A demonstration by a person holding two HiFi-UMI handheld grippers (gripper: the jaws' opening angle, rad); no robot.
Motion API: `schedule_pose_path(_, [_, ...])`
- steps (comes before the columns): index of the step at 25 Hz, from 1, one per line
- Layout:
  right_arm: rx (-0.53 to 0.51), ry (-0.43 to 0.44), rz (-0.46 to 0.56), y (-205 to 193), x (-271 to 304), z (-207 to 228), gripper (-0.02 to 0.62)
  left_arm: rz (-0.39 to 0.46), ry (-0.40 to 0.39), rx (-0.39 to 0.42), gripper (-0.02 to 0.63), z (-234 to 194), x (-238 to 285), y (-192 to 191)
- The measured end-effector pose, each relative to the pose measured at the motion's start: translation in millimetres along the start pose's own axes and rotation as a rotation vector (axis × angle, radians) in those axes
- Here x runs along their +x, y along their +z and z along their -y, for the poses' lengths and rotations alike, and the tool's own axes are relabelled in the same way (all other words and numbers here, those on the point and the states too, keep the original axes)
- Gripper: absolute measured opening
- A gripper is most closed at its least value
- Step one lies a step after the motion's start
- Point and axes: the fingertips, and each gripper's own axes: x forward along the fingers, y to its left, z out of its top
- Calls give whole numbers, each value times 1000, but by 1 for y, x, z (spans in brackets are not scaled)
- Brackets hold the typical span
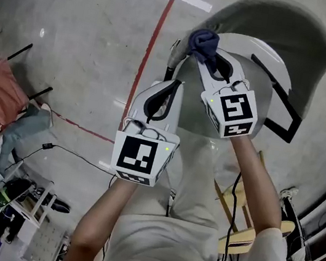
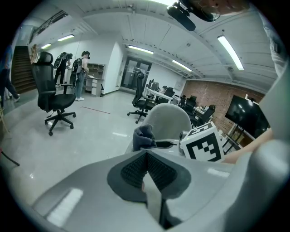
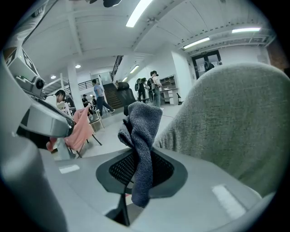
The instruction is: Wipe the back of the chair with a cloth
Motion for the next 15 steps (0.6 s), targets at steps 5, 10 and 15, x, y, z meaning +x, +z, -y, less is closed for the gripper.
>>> schedule_pose_path(5, [-17,-8,-14,-2,20,7,83,-19,-4,-11,2,-10,5,-5])
schedule_pose_path(10, [-1,-17,-24,0,29,17,83,-15,-6,-2,2,-16,11,-2])
schedule_pose_path(15, [17,-49,-20,0,24,30,83,-21,-17,5,2,-12,15,-1])
